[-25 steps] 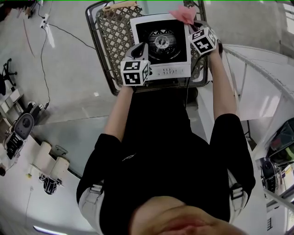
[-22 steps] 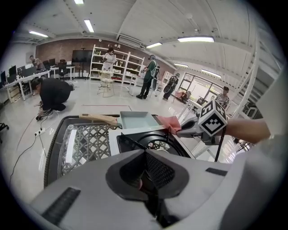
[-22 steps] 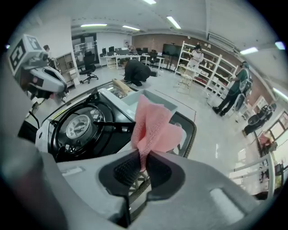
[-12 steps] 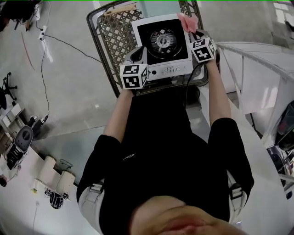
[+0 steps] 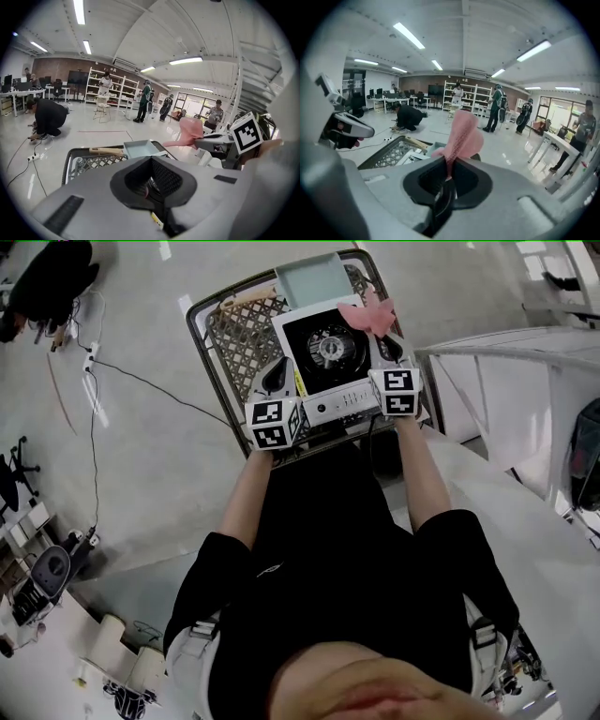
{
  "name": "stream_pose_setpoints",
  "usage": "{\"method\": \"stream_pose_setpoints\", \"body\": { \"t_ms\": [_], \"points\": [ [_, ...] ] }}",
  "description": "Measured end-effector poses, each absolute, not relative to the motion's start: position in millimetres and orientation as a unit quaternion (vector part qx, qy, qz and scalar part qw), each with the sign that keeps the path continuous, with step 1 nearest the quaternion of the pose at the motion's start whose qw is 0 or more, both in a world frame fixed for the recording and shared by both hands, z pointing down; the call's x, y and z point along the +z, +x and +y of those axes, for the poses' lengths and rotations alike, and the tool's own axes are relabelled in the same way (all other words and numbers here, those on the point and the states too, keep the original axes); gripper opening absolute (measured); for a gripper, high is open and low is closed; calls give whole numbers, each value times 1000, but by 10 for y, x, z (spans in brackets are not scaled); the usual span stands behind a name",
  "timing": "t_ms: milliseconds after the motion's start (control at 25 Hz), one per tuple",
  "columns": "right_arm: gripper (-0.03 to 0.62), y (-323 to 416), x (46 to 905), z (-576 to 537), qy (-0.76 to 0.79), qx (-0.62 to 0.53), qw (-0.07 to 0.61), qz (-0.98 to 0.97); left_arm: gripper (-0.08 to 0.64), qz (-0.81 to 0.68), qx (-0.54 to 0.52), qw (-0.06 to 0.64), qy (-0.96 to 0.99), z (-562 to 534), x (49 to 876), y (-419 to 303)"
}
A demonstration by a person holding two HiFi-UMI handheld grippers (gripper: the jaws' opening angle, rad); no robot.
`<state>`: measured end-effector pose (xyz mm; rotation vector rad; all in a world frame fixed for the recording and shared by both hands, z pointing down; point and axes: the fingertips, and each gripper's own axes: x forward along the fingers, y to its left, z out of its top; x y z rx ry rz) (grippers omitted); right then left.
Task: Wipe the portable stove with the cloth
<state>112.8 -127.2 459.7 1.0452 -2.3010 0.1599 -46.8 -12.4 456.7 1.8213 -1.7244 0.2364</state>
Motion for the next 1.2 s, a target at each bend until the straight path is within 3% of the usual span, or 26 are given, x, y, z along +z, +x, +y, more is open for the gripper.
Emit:
{"method": "stream_pose_setpoints", "body": {
  "t_ms": [200, 480, 1200],
  "points": [
    [21, 834, 4306, -685, 401, 92, 245, -878, 0, -643, 74, 285, 707, 150, 4340, -472],
    [18, 548, 4108, 66, 395, 60, 240, -885, 0, -622, 75, 259, 735, 609, 4104, -518],
    [18, 971, 3193, 838, 432, 29, 166, -886, 0, -622, 41, 198, 756, 1136, 3354, -293]
  ]
}}
